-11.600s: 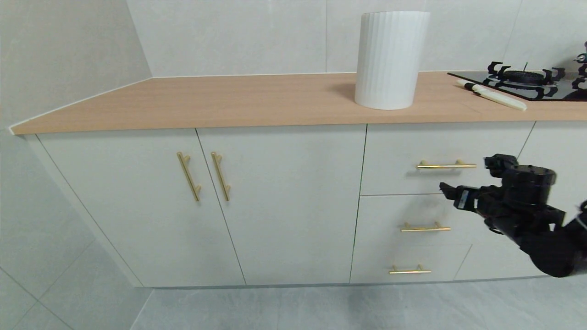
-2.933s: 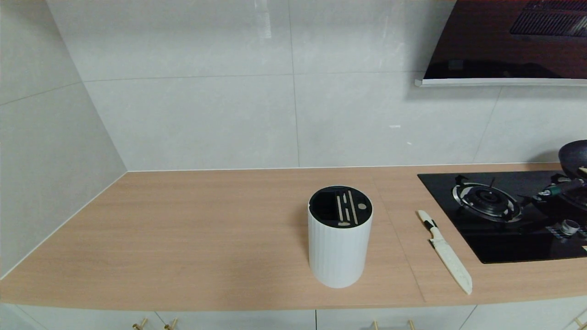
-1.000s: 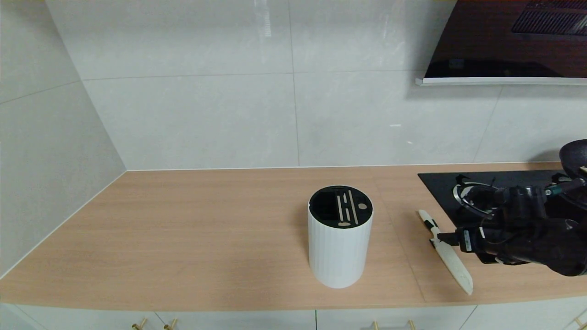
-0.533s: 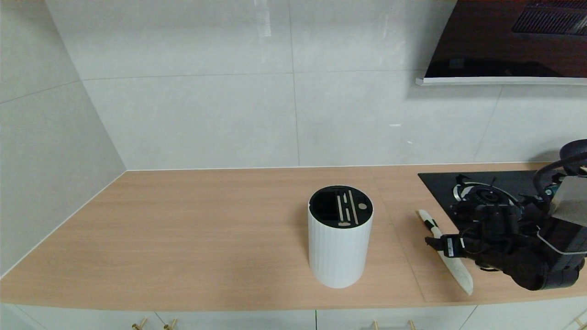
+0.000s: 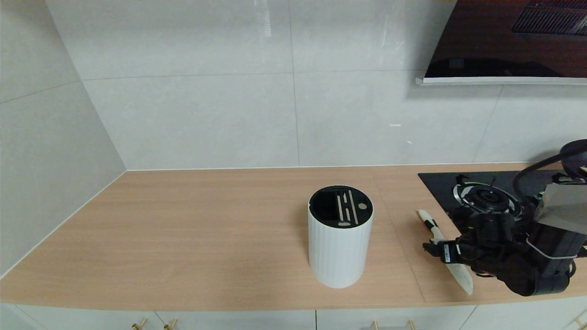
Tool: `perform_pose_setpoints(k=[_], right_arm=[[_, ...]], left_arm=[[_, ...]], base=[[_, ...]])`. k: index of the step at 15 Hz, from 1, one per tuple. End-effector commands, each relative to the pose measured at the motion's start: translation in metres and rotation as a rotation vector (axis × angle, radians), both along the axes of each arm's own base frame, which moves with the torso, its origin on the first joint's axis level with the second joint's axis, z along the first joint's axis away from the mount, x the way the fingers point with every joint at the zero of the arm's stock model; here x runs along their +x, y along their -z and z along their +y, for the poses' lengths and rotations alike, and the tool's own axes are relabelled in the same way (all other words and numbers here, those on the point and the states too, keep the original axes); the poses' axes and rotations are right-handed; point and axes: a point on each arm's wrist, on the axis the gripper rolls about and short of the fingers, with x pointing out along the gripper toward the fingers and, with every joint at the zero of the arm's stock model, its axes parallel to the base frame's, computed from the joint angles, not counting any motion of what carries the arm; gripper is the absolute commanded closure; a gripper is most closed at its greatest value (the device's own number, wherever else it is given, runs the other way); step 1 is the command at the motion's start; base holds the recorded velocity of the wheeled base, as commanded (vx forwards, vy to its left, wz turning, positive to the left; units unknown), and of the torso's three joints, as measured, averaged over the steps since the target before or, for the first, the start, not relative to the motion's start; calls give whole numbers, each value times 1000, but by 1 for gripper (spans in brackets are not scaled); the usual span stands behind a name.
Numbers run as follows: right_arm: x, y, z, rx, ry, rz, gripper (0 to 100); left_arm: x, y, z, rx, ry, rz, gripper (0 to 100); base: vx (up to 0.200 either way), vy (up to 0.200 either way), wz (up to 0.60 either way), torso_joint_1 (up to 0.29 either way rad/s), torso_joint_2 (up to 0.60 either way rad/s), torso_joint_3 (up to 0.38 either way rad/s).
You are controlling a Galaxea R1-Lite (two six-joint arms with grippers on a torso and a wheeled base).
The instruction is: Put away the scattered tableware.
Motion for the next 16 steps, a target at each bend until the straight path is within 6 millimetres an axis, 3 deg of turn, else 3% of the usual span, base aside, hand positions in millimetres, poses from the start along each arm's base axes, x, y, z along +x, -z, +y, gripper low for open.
perform_pose_setpoints(k=[1,16], right_arm=[[0,4,0,0,-1,5,0],[4,13,-4,-9,22,-13,0]], left_arm=[[0,0,0,-1,0,0,0],[0,0,0,-1,0,0,0]], base=[[0,0,0,0,0,0],[0,0,0,0,0,0]])
